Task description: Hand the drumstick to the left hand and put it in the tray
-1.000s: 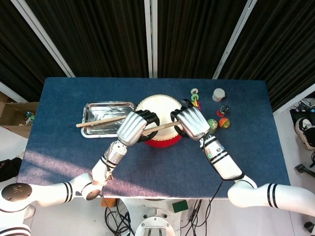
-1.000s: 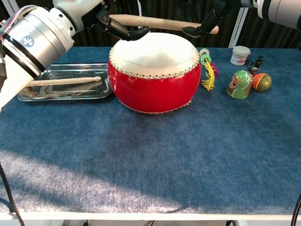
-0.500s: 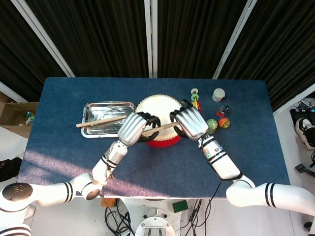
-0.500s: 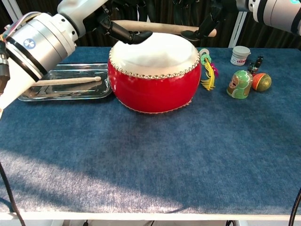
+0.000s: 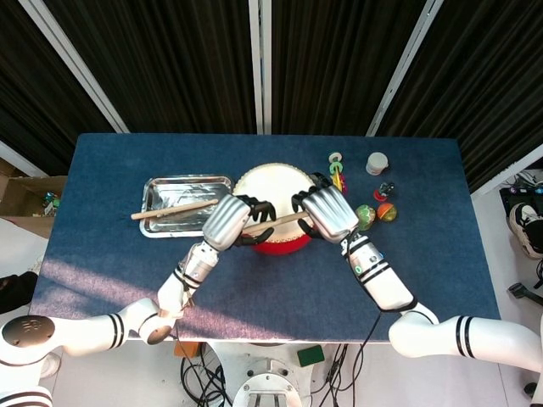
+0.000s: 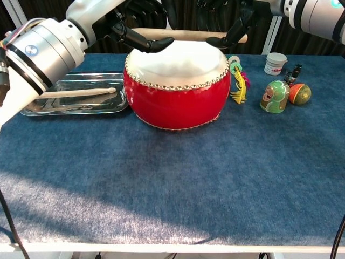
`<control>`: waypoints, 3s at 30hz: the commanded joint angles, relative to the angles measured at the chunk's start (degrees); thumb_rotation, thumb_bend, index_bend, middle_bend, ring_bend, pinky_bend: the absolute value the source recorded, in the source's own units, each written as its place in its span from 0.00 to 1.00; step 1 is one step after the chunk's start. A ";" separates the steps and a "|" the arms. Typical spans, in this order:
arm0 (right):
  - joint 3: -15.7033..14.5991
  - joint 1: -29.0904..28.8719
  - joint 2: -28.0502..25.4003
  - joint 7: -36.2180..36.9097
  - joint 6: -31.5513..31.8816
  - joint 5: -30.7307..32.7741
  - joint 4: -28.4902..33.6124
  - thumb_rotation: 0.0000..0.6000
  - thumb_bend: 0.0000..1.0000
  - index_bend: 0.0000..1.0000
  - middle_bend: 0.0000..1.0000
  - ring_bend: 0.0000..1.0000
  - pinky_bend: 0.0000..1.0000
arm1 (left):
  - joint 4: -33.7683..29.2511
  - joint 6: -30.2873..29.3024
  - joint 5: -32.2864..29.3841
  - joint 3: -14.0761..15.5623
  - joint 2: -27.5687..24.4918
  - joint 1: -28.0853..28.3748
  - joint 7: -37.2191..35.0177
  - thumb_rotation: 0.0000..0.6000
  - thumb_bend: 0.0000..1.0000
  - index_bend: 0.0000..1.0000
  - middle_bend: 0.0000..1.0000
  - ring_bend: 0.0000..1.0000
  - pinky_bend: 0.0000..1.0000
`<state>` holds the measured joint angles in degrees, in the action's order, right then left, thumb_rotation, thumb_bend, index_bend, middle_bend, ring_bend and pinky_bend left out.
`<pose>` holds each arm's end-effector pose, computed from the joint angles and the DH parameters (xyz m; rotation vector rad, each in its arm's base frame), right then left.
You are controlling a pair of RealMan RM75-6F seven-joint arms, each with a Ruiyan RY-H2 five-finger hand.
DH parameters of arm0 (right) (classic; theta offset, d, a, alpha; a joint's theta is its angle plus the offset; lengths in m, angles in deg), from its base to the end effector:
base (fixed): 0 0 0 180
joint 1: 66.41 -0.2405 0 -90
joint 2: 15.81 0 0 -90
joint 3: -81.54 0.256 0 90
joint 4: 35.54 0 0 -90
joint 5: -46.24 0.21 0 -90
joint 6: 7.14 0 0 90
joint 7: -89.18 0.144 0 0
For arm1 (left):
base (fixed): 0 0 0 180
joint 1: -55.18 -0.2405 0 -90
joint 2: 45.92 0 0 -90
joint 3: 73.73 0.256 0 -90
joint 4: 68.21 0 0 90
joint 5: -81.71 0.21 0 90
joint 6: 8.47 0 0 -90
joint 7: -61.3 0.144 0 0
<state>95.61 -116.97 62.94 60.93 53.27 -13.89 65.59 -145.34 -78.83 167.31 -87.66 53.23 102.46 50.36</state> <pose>-0.0598 -0.3486 0.0438 1.8972 -0.7351 1.1017 -0.0536 0.3401 -0.0180 -1.7670 -0.9985 -1.7184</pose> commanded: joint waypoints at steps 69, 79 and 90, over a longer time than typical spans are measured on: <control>-5.75 29.24 -21.21 25.14 20.19 -22.24 8.99 1.00 0.01 0.00 0.22 0.21 0.11 | 52.38 7.28 -1.34 8.55 9.50 -10.88 -42.13 1.00 0.55 0.62 0.41 0.29 0.35; -5.28 30.27 -21.68 25.92 20.21 -22.75 9.19 1.00 0.01 0.00 0.24 0.21 0.11 | 57.34 10.71 -2.43 8.35 11.09 -10.91 -39.52 1.00 0.39 0.32 0.23 0.17 0.25; -5.60 31.62 -21.57 28.86 19.49 -22.47 6.89 1.00 0.01 0.00 0.25 0.21 0.10 | 55.37 5.16 -3.51 7.20 8.68 -14.46 -39.95 1.00 0.36 0.21 0.17 0.15 0.23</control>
<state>90.17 -85.52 41.23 89.48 73.02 -36.51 72.88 -88.55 -69.55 163.75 -80.11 63.21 89.63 9.91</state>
